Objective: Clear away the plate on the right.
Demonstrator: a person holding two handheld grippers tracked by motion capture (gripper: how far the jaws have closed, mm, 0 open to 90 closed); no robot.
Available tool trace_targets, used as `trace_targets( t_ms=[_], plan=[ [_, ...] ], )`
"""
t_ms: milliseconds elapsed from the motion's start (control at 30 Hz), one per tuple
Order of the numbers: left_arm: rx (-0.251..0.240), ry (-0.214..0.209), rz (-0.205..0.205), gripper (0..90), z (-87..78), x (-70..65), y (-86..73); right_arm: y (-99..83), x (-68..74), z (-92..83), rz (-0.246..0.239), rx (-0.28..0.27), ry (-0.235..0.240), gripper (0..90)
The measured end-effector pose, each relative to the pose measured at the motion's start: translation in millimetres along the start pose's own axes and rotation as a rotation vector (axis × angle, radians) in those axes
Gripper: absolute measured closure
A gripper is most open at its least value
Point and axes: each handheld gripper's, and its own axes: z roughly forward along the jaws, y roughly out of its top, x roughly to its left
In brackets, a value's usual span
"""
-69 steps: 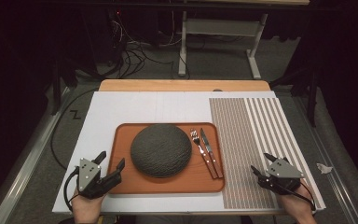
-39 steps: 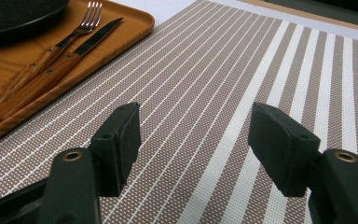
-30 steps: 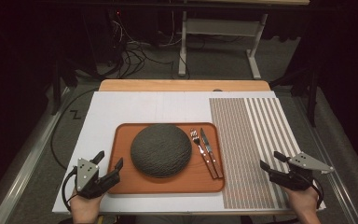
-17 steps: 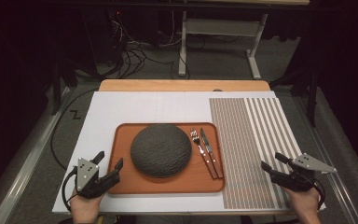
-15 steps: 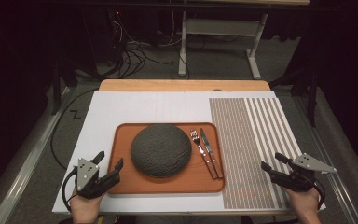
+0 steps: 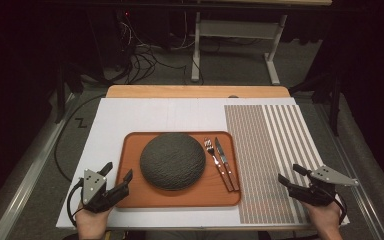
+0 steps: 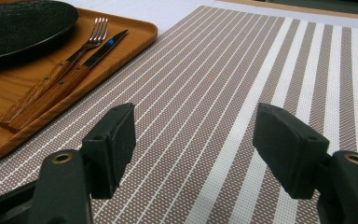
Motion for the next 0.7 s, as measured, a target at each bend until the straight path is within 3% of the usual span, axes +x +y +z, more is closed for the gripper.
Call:
trace_targets(
  t_ms=[700],
  plan=[
    [0.003, -0.001, 0.002, 31.7, -0.2, -0.5, -0.3, 0.0, -1.3, 0.9, -0.003, 0.002, 0.02, 31.6]
  ],
)
